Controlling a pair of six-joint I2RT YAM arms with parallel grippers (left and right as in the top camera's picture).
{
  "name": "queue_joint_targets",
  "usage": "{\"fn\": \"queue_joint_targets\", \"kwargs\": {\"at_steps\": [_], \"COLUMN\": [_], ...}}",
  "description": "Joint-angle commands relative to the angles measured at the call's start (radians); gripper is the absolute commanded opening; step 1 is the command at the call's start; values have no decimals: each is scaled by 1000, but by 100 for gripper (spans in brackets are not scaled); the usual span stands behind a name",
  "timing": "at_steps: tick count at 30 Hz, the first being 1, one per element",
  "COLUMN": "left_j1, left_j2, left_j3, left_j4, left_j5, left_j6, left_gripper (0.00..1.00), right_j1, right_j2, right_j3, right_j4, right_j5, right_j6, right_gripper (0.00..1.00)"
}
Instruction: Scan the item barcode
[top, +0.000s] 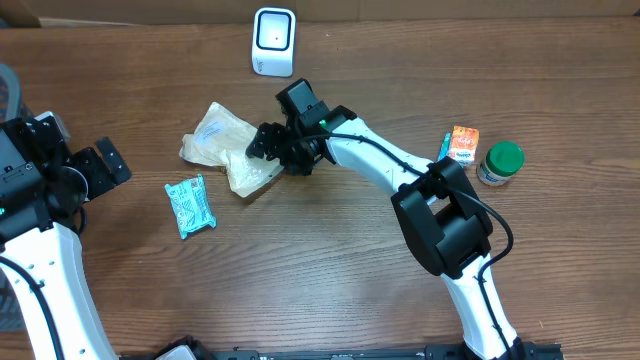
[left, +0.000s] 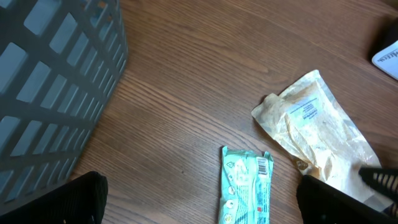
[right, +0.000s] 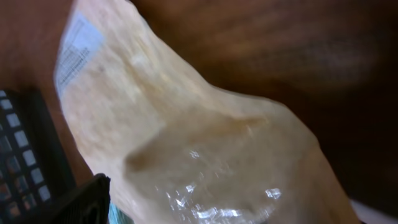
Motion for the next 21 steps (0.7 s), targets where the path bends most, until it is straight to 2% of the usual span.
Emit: {"fn": "queue_joint_targets", "kwargs": {"at_steps": [1,3,5,7,9,10,11,12,13,14,21], "left_j1": [3,3,3,3,3,3,3,3,3,3,3], "left_j2": [-2,-2,-2,-1,-1,-2,-2,-2,-2,-2,-2], "left_j3": [12,12,12,12,12,12,12,12,12,12,12], "left_j4": [3,3,3,3,3,3,3,3,3,3,3], "left_j5": [8,8,8,8,8,8,8,8,8,8,8], "left_j6": [26,26,26,26,26,26,26,26,26,26,26], "left_gripper": [100,99,100,99,100,100,100,99,99,100,100], "right_j1": [23,34,41,48,49,49,45,42,39,32,-34], "right_j2": [46,64,67,67,67,67,67,67,67,66,8], "right_j3": [4,4,4,4,4,4,4,4,4,6,21], "right_j4": [68,82,83,92,90,83,78,77,78,78,27], "right_j5": [74,70,67,66,63,63,49,31,13,-32,-239], "right_j6": [-75,-75,-75,-75,-98,-100,-116,-133,-150,-186,-369], "right_gripper": [77,70,68,61,50,43,23,11,6,4,4]}}
